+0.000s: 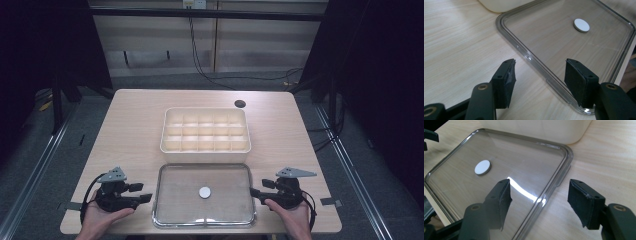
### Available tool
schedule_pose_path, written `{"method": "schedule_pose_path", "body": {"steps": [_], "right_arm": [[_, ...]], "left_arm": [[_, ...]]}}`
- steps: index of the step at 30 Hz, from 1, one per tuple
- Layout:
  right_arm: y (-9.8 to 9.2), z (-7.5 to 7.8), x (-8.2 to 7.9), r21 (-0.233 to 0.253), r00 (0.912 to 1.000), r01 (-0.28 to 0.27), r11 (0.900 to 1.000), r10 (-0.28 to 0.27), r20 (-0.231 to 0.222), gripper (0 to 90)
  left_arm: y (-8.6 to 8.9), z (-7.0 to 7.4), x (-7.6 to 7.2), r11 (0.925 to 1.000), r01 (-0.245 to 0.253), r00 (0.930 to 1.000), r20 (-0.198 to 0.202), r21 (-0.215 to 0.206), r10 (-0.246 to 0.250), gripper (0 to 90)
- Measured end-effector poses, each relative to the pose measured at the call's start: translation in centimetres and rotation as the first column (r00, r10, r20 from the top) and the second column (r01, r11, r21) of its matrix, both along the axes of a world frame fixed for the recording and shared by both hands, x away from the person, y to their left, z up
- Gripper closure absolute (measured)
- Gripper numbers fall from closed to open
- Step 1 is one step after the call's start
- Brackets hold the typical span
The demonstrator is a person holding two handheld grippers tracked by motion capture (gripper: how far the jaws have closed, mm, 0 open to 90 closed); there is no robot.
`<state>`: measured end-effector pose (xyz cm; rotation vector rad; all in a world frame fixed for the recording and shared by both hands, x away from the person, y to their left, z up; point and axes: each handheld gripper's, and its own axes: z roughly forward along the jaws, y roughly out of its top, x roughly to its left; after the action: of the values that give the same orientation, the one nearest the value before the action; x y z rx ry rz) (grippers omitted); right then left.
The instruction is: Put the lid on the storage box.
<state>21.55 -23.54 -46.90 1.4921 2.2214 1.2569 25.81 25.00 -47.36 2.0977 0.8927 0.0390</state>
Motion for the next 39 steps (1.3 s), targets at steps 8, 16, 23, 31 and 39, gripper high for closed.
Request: {"method": "schedule_pose_path", "body": {"steps": [8, 16, 23, 31, 39], "right_arm": [[1.2, 0.6, 1.4, -0.012, 0.9989, -0.044, 0.999, 0.044, -0.017, 37.9], [1.7, 2.5, 3.1, 0.013, 0.9988, -0.048, 0.999, 0.048, -0.005, 38.0], [1.2, 1.4, 4.9, 0.001, 0.9999, -0.013, 1.0, 0.013, -0.01, 39.9], [0.6, -0.8, 5.5, 0.003, 0.9983, 0.025, 1.0, -0.024, -0.053, 46.1], [0.7, -2.2, 4.9, -0.034, 0.9959, 0.039, 0.999, -0.042, -0.08, 44.6]], "left_arm": [[-0.7, 0.1, 1.4, 0.9999, 0.011, 0.9997, -0.022, -0.006, -0.011, 48.0], [-1.5, 2.2, 3.9, 0.9991, -0.036, 0.9993, -0.005, -0.02, 0.036, 52.8], [-1.8, 1.9, 4.5, 0.9984, -0.036, 0.9993, 0.01, -0.044, 0.037, 51.2], [-1.1, -0.4, 4.4, 0.999, -0.044, 0.9979, -0.047, 0.003, 0.044, 52.3], [-2.4, -1.4, 3.8, 0.9991, 0.016, 0.997, -0.076, 0.039, -0.013, 57.5]]}}
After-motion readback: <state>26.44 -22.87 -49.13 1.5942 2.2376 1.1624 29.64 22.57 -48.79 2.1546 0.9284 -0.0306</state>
